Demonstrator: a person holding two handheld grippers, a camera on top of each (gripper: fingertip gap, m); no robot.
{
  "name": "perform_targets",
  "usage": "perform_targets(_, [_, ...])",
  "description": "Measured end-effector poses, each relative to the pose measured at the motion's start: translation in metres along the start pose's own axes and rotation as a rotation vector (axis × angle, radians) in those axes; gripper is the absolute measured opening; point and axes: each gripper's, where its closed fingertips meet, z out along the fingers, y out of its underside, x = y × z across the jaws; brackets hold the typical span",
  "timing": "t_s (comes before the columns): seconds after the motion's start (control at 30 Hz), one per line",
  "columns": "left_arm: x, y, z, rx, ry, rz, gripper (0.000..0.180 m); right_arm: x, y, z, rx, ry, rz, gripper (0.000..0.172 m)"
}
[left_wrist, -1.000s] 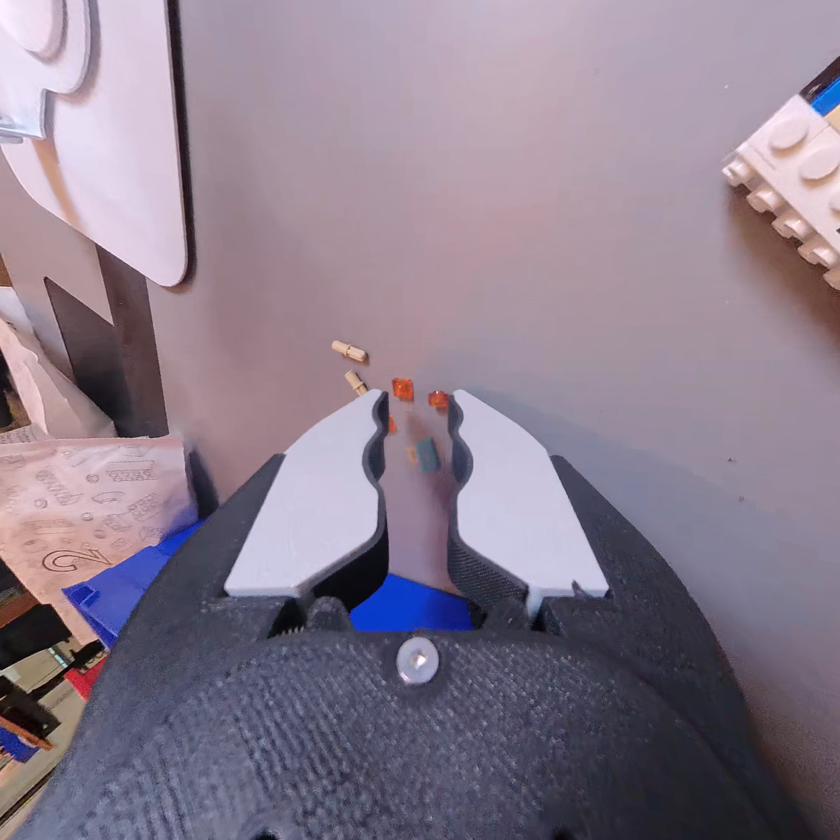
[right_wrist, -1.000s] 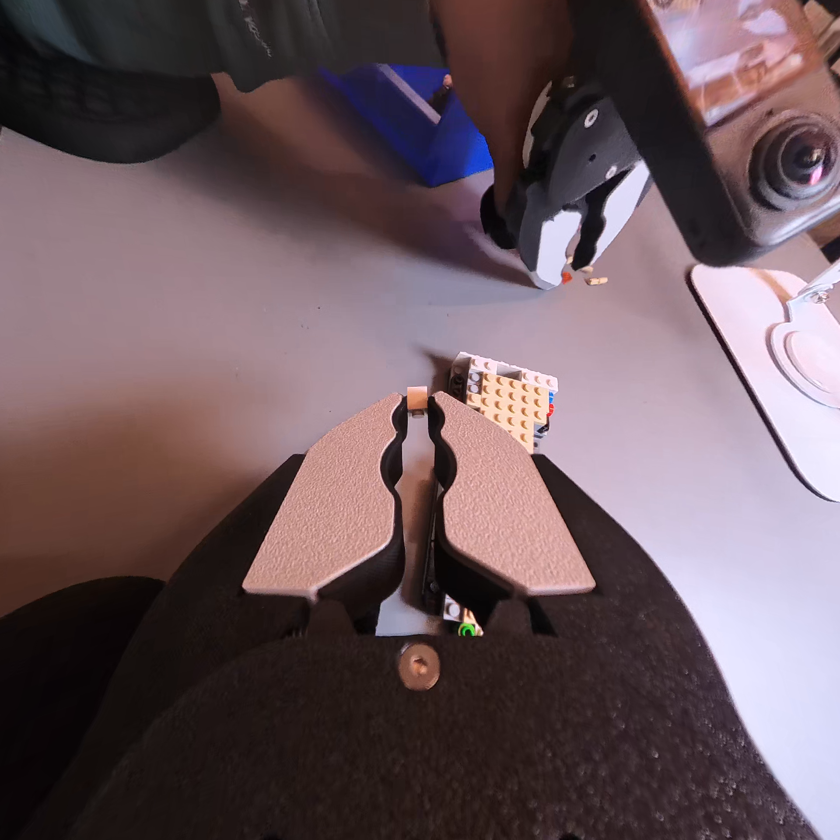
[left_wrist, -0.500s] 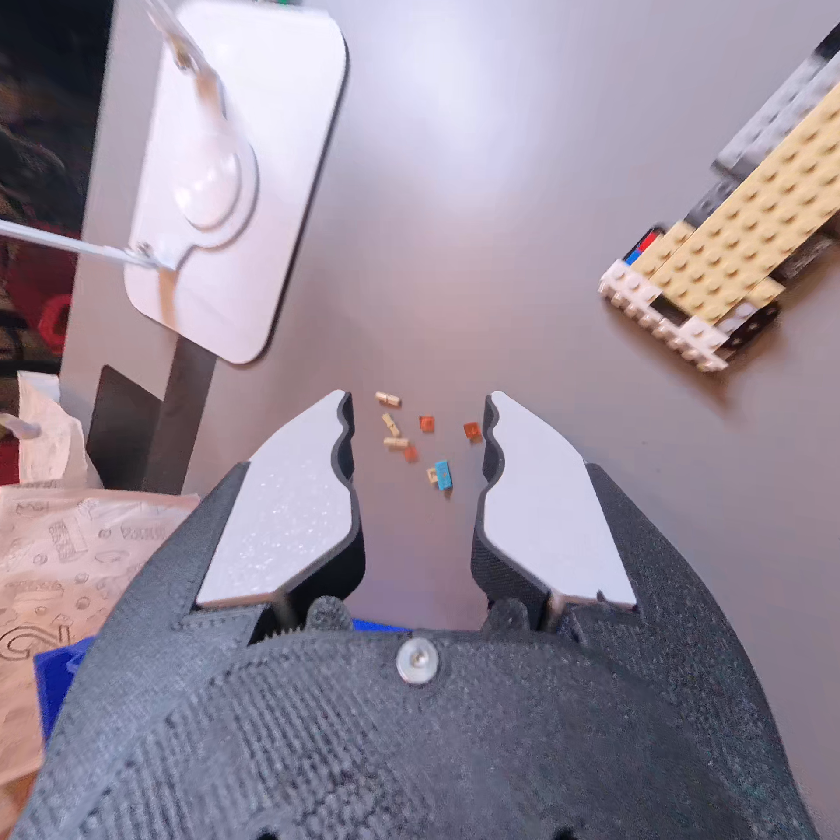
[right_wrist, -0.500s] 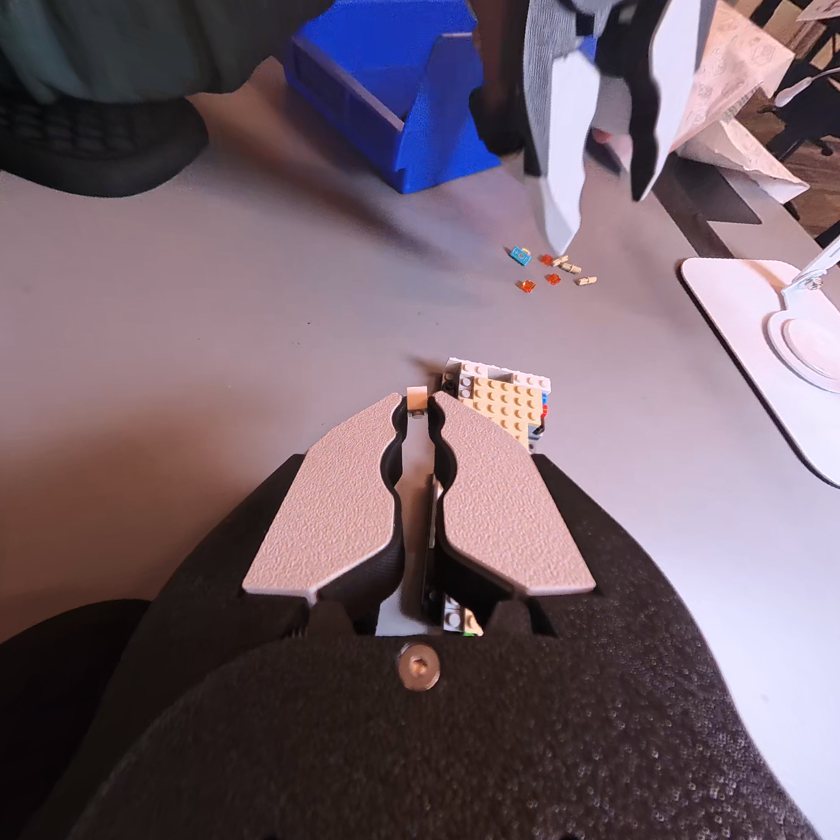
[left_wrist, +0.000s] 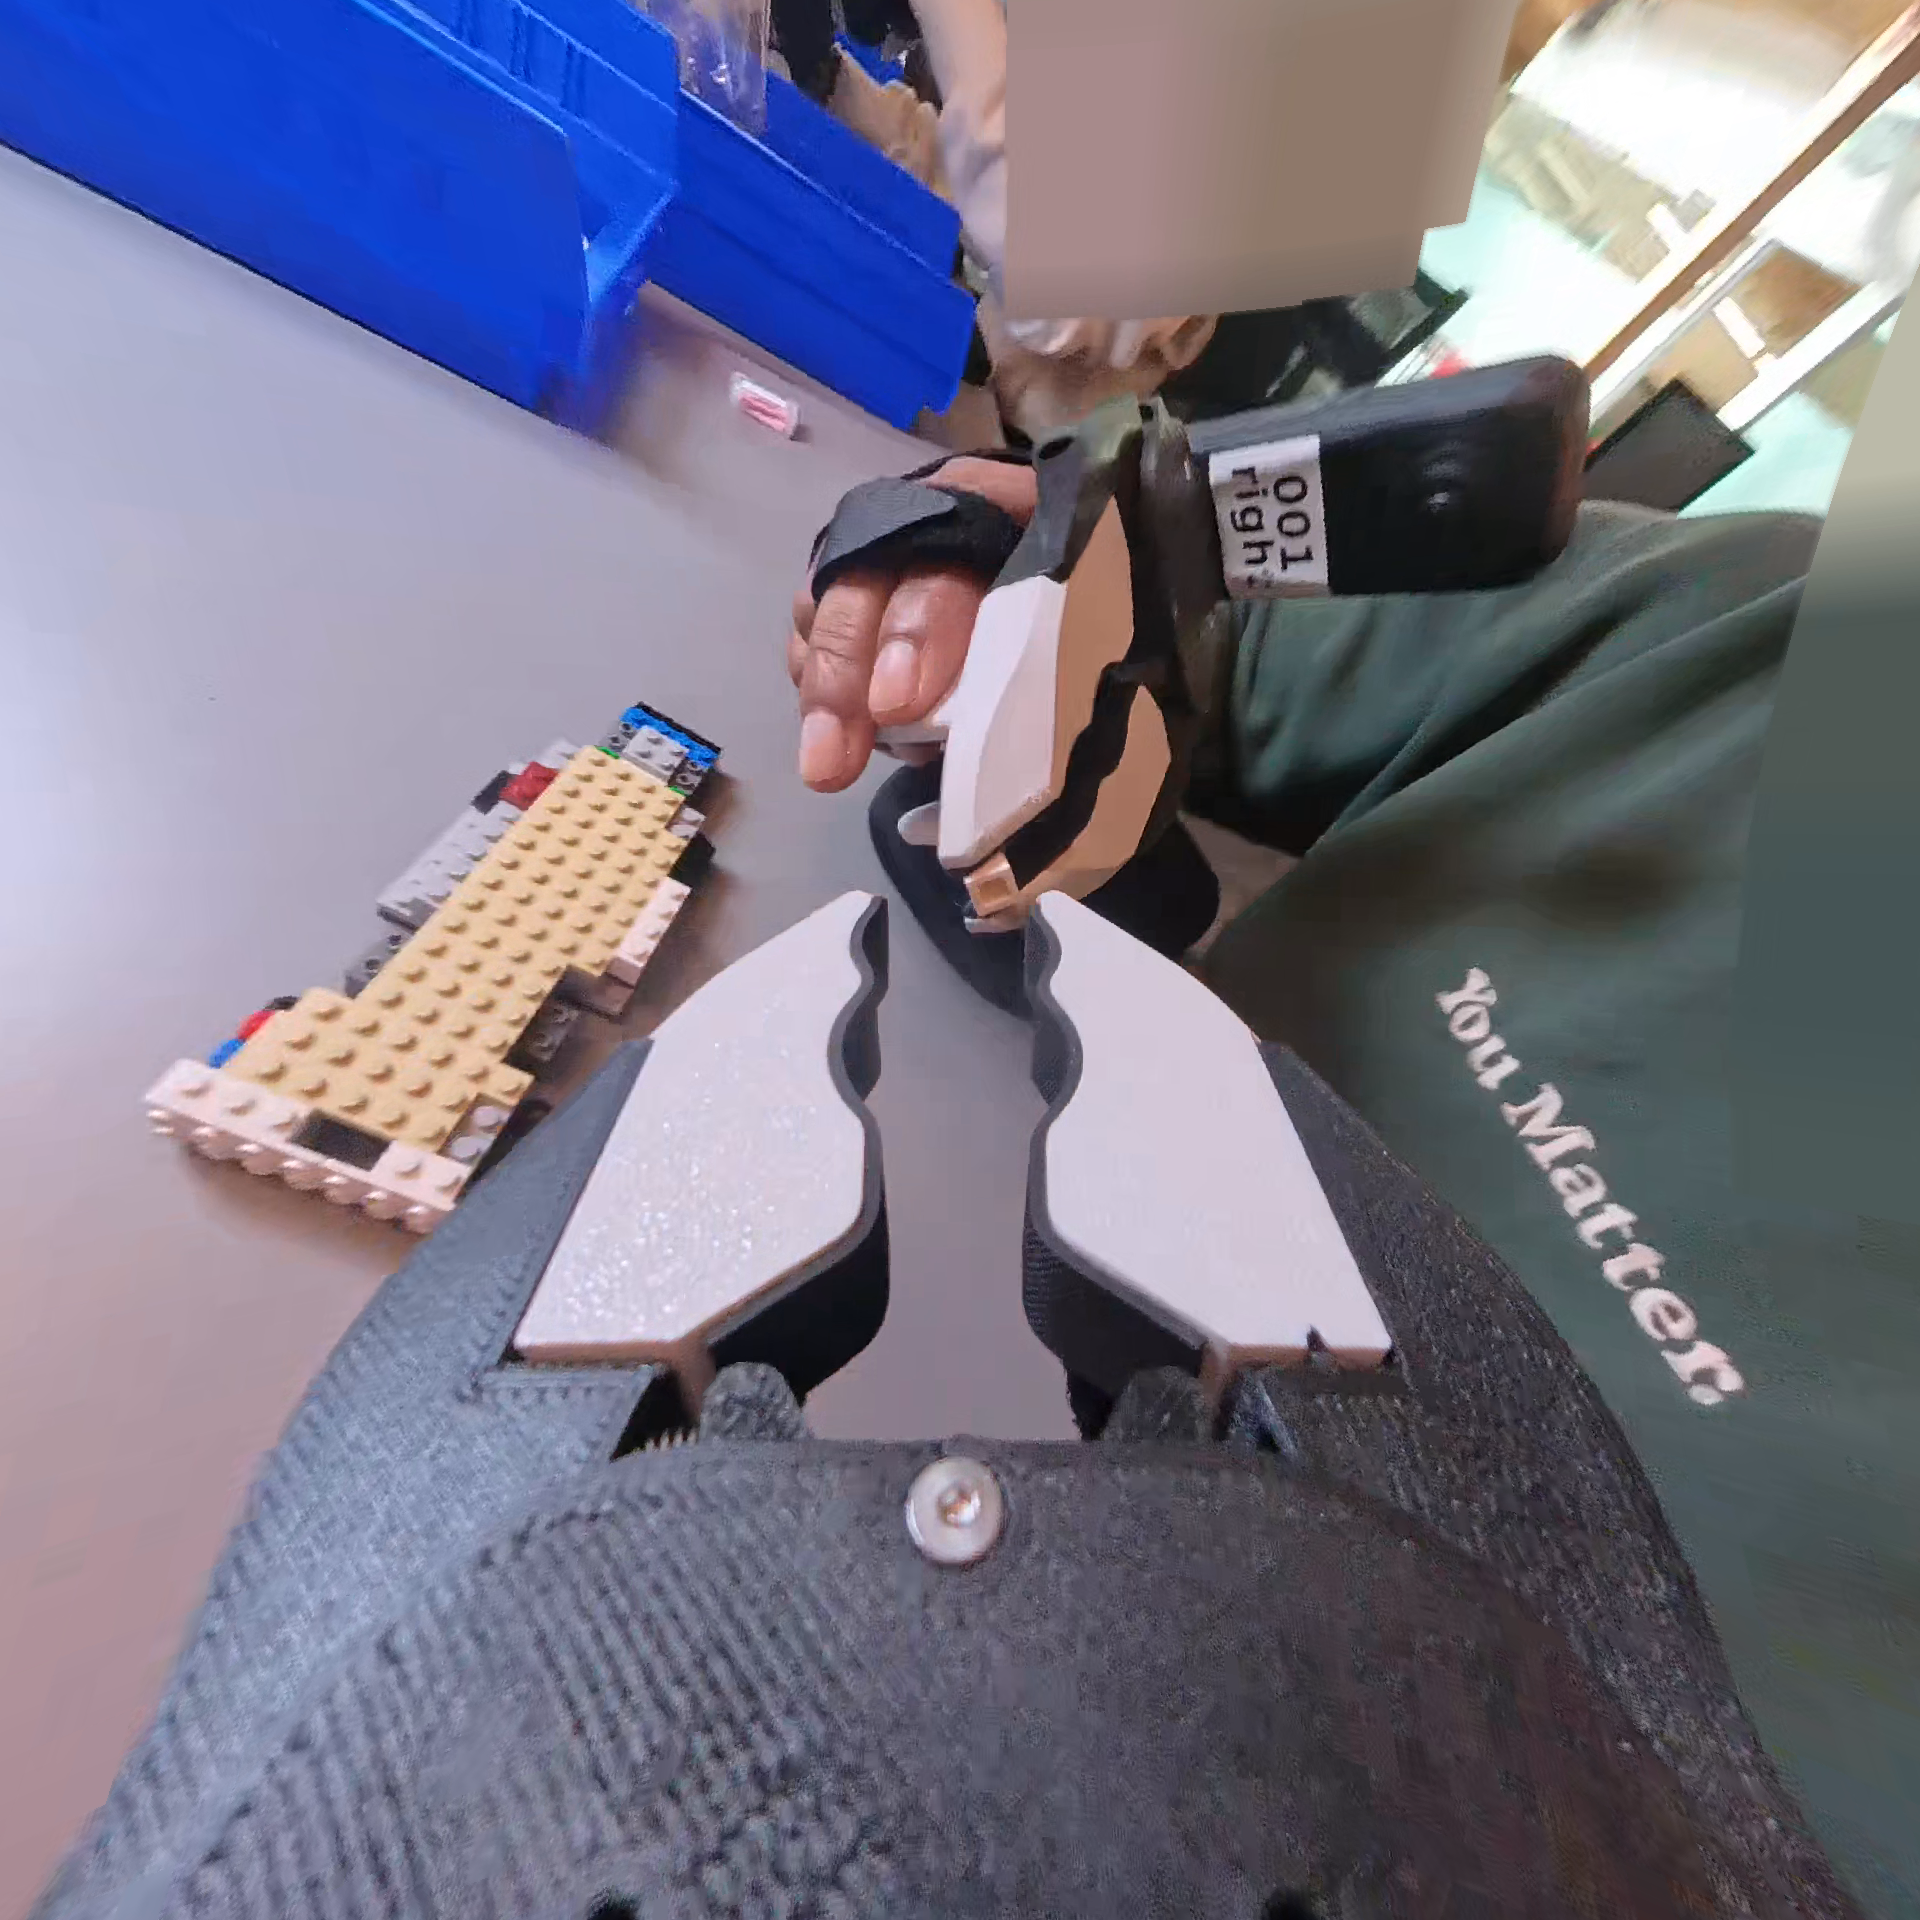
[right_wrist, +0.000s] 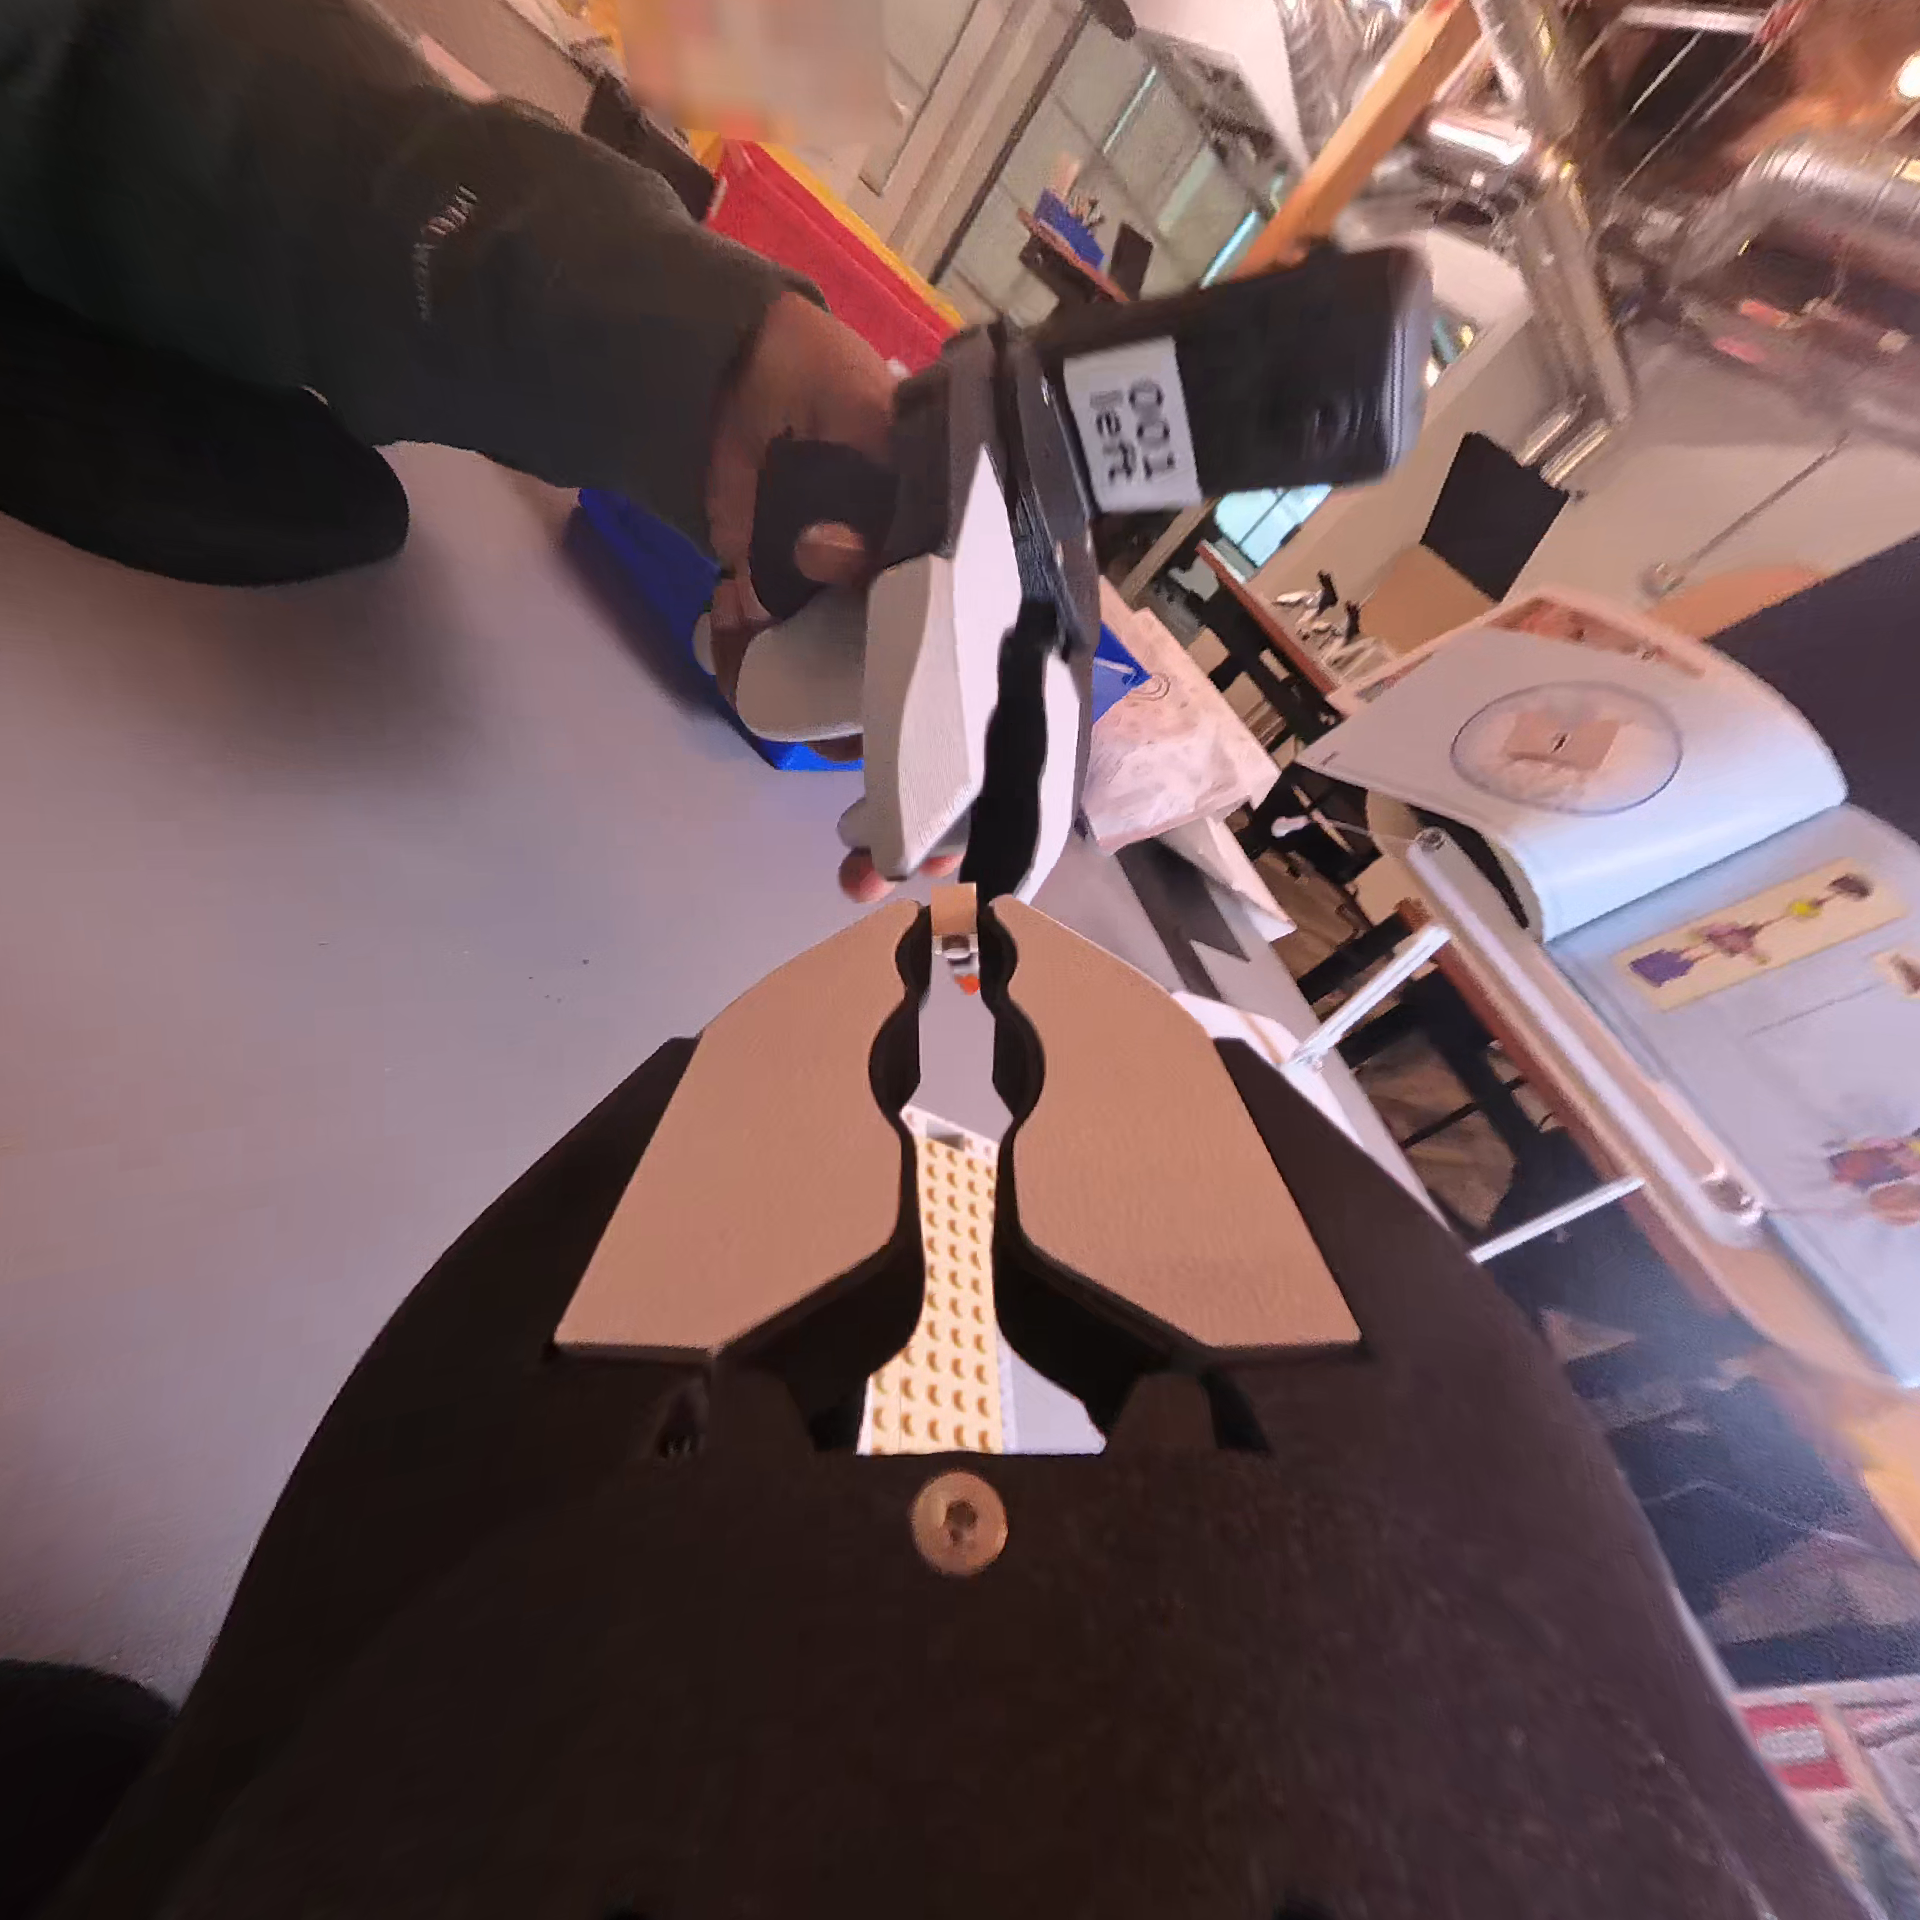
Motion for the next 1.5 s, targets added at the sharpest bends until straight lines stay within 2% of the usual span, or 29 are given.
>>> perform_targets(0.07, [0.008, -0.002, 0.002, 0.031, 0.073, -0.044, 0.014, -0.001, -0.003, 0.0, -0.012, 0.017, -0.067, 0.008])
perform_targets(0.13, [0.015, -0.006, 0.0, 0.069, 0.12, -0.061, 0.012, -0.001, -0.007, 0.0, -0.011, 0.041, -0.121, 0.008])
perform_targets(0.23, [0.015, -0.005, -0.002, 0.061, 0.077, -0.02, 0.009, -0.001, -0.009, 0.0, -0.034, 0.05, -0.172, 0.009])
perform_targets(0.3, [0.011, -0.007, -0.018, 0.037, -0.064, 0.091, 0.009, 0.002, -0.003, 0.001, -0.069, 0.037, -0.141, 0.018])
perform_targets(0.37, [0.001, -0.015, -0.057, 0.001, -0.308, 0.247, 0.009, 0.015, 0.013, -0.004, -0.14, 0.011, -0.02, 0.029])
perform_targets(0.43, [-0.024, -0.02, -0.122, -0.083, -0.7, 0.402, 0.009, 0.028, 0.038, -0.014, -0.245, -0.046, 0.113, 0.031])
perform_targets(0.47, [-0.033, -0.016, -0.156, -0.141, -0.862, 0.431, 0.009, 0.031, 0.053, -0.019, -0.315, -0.085, 0.168, 0.035])
perform_targets(0.5, [-0.038, -0.007, -0.182, -0.195, -0.951, 0.405, 0.009, 0.03, 0.068, -0.025, -0.39, -0.13, 0.214, 0.038])
perform_targets(0.6, [-0.06, 0.034, -0.239, -0.314, -1.118, 0.237, 0.01, 0.017, 0.106, -0.033, -0.591, -0.245, 0.286, 0.05])
perform_targets(0.67, [-0.074, 0.059, -0.26, -0.38, -1.186, 0.166, 0.031, 0.006, 0.118, -0.03, -0.672, -0.31, 0.344, 0.053])
perform_targets(0.77, [-0.086, 0.073, -0.271, -0.383, -1.218, 0.103, 0.06, -0.006, 0.131, -0.025, -0.784, -0.399, 0.422, 0.058])
perform_targets(0.83, [-0.087, 0.068, -0.275, -0.373, -1.261, 0.134, 0.066, -0.009, 0.14, -0.026, -0.87, -0.45, 0.404, 0.067])
perform_targets(0.9, [-0.081, 0.056, -0.273, -0.344, -1.277, 0.201, 0.066, -0.013, 0.144, -0.03, -0.932, -0.505, 0.385, 0.074])
perform_targets(0.97, [-0.07, 0.039, -0.259, -0.29, -1.246, 0.297, 0.062, -0.014, 0.147, -0.032, -0.983, -0.524, 0.346, 0.075])
perform_targets(1.07, [-0.042, 0.02, -0.202, -0.206, -1.046, 0.42, 0.059, -0.017, 0.149, -0.03, -1.004, -0.546, 0.299, 0.061])
perform_targets(1.13, [-0.024, 0.015, -0.153, -0.17, -0.882, 0.486, 0.056, -0.02, 0.146, -0.025, -0.987, -0.566, 0.281, 0.06])
perform_targets(1.2, [-0.019, 0.024, -0.106, -0.215, -0.756, 0.553, 0.058, -0.027, 0.139, -0.019, -0.94, -0.595, 0.261, 0.06])
perform_targets(1.27, [-0.03, 0.043, -0.071, -0.314, -0.7, 0.617, 0.062, -0.036, 0.129, -0.014, -0.883, -0.65, 0.228, 0.06])
perform_targets(1.33, [-0.043, 0.069, -0.044, -0.404, -0.6, 0.589, 0.075, -0.046, 0.119, -0.012, -0.824, -0.72, 0.197, 0.06])
perform_targets(1.37, [-0.042, 0.079, -0.031, -0.402, -0.519, 0.544, 0.085, -0.051, 0.112, -0.012, -0.798, -0.762, 0.21, 0.06])
perform_targets(1.43, [-0.045, 0.09, -0.014, -0.395, -0.431, 0.5, 0.101, -0.059, 0.097, -0.015, -0.732, -0.852, 0.283, 0.06])
perform_targets(1.5, [-0.046, 0.103, -0.007, -0.453, -0.404, 0.564, 0.101, -0.062, 0.087, -0.018, -0.692, -0.912, 0.353, 0.06])
